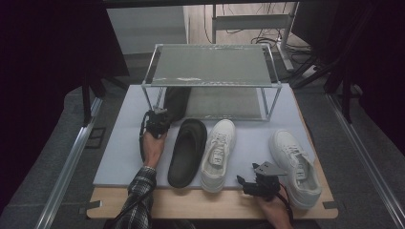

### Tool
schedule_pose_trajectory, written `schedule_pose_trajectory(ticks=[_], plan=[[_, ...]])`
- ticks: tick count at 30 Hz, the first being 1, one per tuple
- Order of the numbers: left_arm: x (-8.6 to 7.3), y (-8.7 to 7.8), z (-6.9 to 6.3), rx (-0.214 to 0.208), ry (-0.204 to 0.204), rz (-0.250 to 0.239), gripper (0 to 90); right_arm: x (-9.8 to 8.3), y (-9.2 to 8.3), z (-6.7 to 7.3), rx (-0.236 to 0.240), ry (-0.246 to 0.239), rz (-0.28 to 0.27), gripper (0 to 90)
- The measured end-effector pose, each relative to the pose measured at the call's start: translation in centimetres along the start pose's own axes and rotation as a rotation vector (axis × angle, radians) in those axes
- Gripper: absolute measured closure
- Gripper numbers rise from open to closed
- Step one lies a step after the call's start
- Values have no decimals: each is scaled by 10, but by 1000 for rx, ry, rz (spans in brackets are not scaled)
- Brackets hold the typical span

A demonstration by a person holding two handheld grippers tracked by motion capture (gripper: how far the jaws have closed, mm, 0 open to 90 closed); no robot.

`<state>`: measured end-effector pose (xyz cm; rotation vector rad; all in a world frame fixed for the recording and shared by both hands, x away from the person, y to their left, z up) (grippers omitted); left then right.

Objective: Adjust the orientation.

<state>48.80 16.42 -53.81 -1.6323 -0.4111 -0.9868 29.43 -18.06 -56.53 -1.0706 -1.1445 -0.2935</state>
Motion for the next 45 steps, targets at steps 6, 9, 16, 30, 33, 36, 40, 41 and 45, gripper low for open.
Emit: schedule_pose_trajectory(ticks=[6, 9, 16, 30, 33, 36, 40, 41, 45], plan=[[4, 5, 1, 2, -8, 6, 896, 0, 0, 0, 1, -1, 0, 216], [4, 1, 3, -8, -9, 0, 896, 0, 0, 0, 0, -3, 1, 216], [4, -17, -3, -61, 3, -23, 876, 0, 0, 0, 0, -5, -2, 216], [-13, -59, -17, -169, 50, -30, 898, 0, 0, 0, -2, -8, 1, 217], [-18, -70, -21, -200, 62, -29, 897, 0, 0, 0, -2, -5, 2, 216], [-22, -83, -25, -199, 90, -35, 896, 0, 0, 0, -4, -7, 4, 216], [-29, -97, -34, -234, 95, -39, 896, 0, 0, 0, -5, -6, 4, 216], [-34, -103, -39, -249, 100, -43, 896, 0, 0, 0, -5, -7, 4, 217], [-43, -112, -48, -275, 110, -41, 896, 0, 0, 0, -5, -7, 4, 216]])
Point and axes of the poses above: each handheld gripper's, and its own axes: y roughly forward along the jaws, x roughly out of its top, z roughly to its left, the point moved 5 cm from there along y, roughly forward along the jaws, and after that the axes turned 1 degree about -z, right-handed, at the moved point
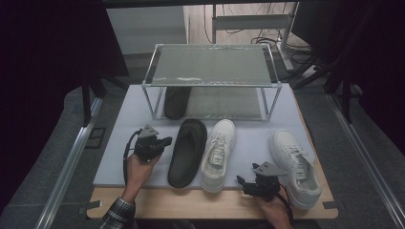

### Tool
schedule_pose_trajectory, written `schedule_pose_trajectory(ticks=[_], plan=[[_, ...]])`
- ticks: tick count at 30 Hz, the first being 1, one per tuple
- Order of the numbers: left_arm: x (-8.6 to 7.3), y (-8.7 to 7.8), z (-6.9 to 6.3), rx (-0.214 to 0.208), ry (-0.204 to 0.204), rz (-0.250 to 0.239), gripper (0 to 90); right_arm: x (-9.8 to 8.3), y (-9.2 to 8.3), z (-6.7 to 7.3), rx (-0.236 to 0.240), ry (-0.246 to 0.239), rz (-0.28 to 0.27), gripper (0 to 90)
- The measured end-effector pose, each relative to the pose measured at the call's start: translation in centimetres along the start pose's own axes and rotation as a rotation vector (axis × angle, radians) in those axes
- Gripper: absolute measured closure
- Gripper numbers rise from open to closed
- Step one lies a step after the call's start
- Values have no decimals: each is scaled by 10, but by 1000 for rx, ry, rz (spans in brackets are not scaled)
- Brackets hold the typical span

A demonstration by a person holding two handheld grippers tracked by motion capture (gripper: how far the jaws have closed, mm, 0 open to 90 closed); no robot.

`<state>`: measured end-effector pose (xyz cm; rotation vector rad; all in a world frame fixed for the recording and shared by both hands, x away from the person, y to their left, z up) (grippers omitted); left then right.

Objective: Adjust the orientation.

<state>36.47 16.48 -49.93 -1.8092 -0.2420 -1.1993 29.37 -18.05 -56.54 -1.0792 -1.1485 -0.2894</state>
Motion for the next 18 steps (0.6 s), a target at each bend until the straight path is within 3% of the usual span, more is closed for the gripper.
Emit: schedule_pose_trajectory(ticks=[9, 18], plan=[[-15, 0, -18, -26, -23, 9, 896, 0, 0, 0, -1, 0, 0, 216], [-28, 15, -30, -39, 5, 43, 896, 0, 0, 0, -1, 0, 0, 217]])
Point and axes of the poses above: each handheld gripper's, and its own axes: y roughly forward along the jaws, x roughly out of its top, z roughly to its left, the point moved 5 cm from there along y, roughly forward along the jaws, and after that the axes turned 1 degree about -z, right-handed, at the moved point
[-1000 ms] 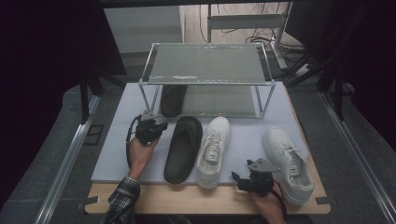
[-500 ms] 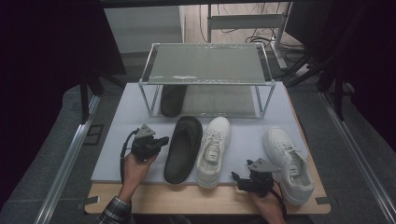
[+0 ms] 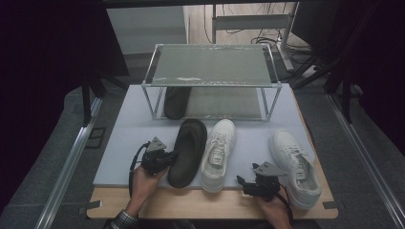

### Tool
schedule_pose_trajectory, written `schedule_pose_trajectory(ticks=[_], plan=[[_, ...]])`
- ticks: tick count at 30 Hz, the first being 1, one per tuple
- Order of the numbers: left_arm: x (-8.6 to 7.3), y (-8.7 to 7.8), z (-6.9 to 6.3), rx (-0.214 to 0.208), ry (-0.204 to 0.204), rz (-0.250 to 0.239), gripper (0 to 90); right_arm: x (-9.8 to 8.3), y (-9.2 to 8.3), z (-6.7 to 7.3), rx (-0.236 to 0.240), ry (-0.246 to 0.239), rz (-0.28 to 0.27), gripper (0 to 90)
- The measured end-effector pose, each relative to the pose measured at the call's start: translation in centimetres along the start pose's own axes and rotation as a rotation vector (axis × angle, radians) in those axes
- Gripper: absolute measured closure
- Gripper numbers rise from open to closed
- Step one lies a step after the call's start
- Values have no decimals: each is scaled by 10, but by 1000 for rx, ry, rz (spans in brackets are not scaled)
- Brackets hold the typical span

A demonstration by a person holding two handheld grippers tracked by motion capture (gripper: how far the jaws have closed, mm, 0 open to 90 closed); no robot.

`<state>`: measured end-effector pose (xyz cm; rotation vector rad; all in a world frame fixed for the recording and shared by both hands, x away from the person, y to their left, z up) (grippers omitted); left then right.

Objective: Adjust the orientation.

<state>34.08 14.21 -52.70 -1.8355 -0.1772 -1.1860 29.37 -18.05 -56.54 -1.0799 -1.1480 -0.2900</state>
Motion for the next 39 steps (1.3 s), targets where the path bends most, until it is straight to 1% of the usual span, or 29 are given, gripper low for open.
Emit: schedule_pose_trajectory(ticks=[4, 5, 6, 8, 10, 11, 12, 13, 15, 19, 21, 22, 23, 24, 25, 27, 28, 29, 30, 32, 34, 35, 36, 37, 39], plan=[[-1, 1, 1, -7, -8, -4, 896, 0, 0, 0, 0, 0, 0, 217], [-1, 0, 3, 11, 5, 1, 896, 0, 0, 0, 0, 0, 0, 216], [-1, 0, 3, 11, 5, 1, 896, 0, 0, 0, 0, 0, 0, 216], [-1, -1, 5, 24, 11, 5, 896, 0, 0, 0, 1, 0, 0, 216], [-1, -2, 11, 36, 0, 2, 894, 0, 0, 0, 0, 0, 0, 216], [-1, -2, 11, 36, 0, 2, 894, 0, 0, 0, 0, 0, 0, 216], [-2, -3, 15, 46, -3, -1, 893, 0, 0, 0, 0, 0, 0, 216], [-2, -3, 15, 46, -3, -1, 893, 0, 0, 0, 0, 0, 0, 216], [-2, -5, 22, 72, -1, 2, 893, 0, 0, 0, 0, 0, 0, 216], [-2, -6, 28, 82, -12, -1, 893, 0, 0, 0, 0, 0, 0, 216], [-3, -6, 28, 75, -21, -2, 893, 0, 0, 0, 0, 0, 0, 216], [-3, -7, 26, 67, -22, -5, 893, 0, 0, 0, 0, 0, 0, 216], [-3, -7, 26, 67, -22, -5, 893, 0, 0, 0, 0, 0, 0, 216], [0, -12, 25, 68, -21, -18, 893, 0, 0, 0, 0, 0, 0, 216], [0, -12, 25, 68, -21, -18, 893, 0, 0, 0, 0, 0, 0, 216], [5, -18, 25, 76, -15, -35, 888, 0, 0, 0, 0, 0, 0, 216], [7, -20, 25, 82, -14, -42, 849, 0, 0, 0, 0, 0, 0, 216], [9, -23, 26, 89, -11, -47, 849, 0, 0, 0, 0, 0, 0, 216], [11, -24, 28, 94, -13, -51, 829, 0, 0, 0, 0, 0, 0, 217], [12, -25, 32, 89, -19, -53, 792, 0, 0, 0, 0, 0, 0, 216], [11, -22, 36, 86, -26, -49, 738, 0, 0, 0, 0, 0, 0, 216], [10, -18, 39, 82, -36, -41, 709, 0, 0, 0, 0, 0, 0, 216], [10, -18, 39, 82, -36, -41, 699, 0, 0, 0, 0, 0, 0, 217], [8, -13, 42, 70, -46, -34, 688, 0, 0, 0, 0, 0, 0, 216], [8, -11, 44, 64, -52, -33, 679, 0, 0, 0, 0, 0, 0, 216]])
Point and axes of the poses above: each handheld gripper's, and its own axes: y roughly forward along the jaws, x roughly out of its top, z roughly to its left, the point moved 5 cm from there along y, roughly forward along the jaws, and after that the axes turned 1 degree about -z, right-handed, at the moved point
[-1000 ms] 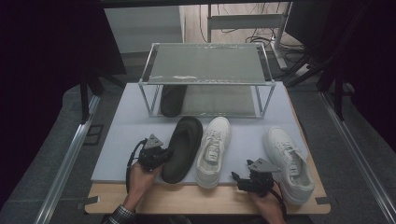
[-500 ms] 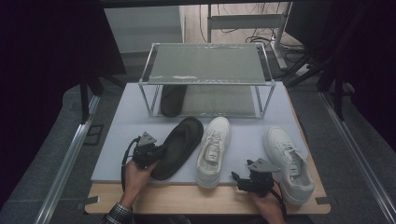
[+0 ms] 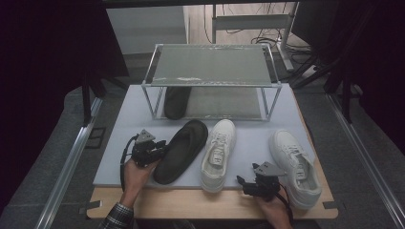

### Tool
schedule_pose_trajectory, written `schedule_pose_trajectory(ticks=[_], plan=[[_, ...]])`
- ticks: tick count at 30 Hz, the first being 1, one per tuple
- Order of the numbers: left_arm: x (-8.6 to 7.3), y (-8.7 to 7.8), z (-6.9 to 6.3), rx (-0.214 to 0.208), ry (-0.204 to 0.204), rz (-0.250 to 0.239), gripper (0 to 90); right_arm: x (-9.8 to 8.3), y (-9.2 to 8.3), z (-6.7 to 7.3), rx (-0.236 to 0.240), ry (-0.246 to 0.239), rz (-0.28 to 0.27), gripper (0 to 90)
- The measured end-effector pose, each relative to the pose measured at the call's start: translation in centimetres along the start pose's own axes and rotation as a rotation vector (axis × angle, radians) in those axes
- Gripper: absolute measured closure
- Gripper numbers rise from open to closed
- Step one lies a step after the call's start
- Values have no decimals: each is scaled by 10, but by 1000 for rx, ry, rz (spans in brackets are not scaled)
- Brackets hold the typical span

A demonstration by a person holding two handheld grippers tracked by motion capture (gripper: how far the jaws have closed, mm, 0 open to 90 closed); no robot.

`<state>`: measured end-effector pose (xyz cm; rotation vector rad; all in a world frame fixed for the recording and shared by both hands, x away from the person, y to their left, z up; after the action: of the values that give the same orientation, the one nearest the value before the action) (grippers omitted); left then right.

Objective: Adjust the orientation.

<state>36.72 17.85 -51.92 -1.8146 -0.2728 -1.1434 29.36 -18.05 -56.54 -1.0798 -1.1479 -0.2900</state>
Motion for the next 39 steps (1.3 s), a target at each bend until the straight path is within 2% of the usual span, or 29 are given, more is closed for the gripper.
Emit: schedule_pose_trajectory(ticks=[4, 10, 14, 26, 34, 39], plan=[[0, 8, 2, -18, -21, 9, 673, 0, 0, 0, 0, 0, 0, 216], [1, 19, 2, -18, -12, 37, 678, 0, 0, 0, 0, 0, 0, 216], [1, 24, 3, -5, -23, 45, 765, 0, 0, 0, 0, 0, 0, 216], [3, 23, 5, 3, -67, 56, 810, 0, 0, 0, 0, 1, 0, 216], [7, 16, 8, -6, -102, 36, 819, 0, 0, 0, 0, 0, 0, 217], [16, 9, 9, 10, -93, 20, 819, 0, 0, 0, 0, 1, 0, 216]])
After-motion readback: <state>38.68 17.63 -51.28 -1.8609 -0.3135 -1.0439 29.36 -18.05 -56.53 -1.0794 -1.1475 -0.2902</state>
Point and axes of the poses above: each handheld gripper's, and its own axes: y roughly forward along the jaws, x roughly out of its top, z roughly to its left, the point moved 5 cm from there along y, roughly forward along the jaws, and after that the axes turned 1 degree about -z, right-handed, at the moved point
